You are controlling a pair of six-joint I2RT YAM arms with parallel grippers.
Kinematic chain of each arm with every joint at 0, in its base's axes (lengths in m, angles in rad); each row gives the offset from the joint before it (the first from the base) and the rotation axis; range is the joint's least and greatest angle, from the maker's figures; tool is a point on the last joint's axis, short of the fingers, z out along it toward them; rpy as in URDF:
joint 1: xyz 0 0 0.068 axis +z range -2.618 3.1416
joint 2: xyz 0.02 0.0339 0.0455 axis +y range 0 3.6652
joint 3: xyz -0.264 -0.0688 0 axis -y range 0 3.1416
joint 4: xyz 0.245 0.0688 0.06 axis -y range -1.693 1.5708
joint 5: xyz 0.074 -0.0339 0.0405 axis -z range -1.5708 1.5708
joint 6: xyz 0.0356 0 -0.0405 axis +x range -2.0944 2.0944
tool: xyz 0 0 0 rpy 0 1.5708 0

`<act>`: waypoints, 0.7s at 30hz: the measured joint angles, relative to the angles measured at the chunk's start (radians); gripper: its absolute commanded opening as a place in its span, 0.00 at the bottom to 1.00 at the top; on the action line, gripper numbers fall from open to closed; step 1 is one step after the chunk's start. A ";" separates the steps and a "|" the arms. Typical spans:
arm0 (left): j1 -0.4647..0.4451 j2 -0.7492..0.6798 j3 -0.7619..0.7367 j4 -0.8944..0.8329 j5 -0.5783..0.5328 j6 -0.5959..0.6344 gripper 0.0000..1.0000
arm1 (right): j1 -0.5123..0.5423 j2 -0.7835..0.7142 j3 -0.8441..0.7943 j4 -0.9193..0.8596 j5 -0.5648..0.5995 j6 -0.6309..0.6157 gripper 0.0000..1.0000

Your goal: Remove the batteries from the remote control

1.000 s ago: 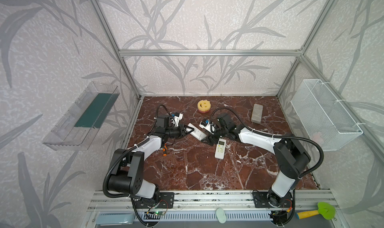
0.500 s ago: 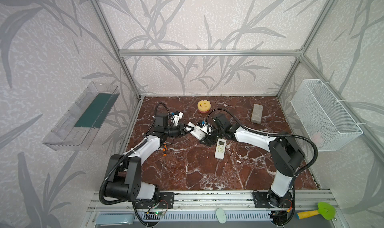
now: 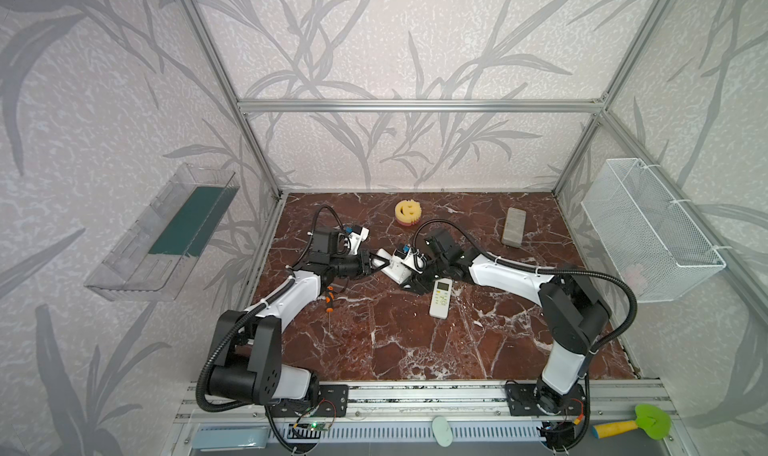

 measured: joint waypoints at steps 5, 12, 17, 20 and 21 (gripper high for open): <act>-0.008 0.000 0.001 -0.034 0.002 0.014 0.00 | -0.003 0.000 0.016 -0.065 -0.016 -0.026 0.59; -0.001 0.015 0.002 -0.074 -0.056 0.053 0.00 | -0.036 -0.006 0.019 -0.108 -0.069 -0.062 0.65; 0.005 0.056 0.002 -0.078 -0.119 0.052 0.00 | -0.072 -0.033 -0.014 -0.098 -0.111 -0.060 0.64; 0.005 0.085 0.002 -0.051 -0.129 0.035 0.00 | -0.077 -0.034 -0.026 -0.078 -0.113 -0.055 0.64; 0.005 0.093 0.002 -0.040 -0.134 0.028 0.00 | -0.077 -0.034 -0.030 -0.068 -0.110 -0.050 0.64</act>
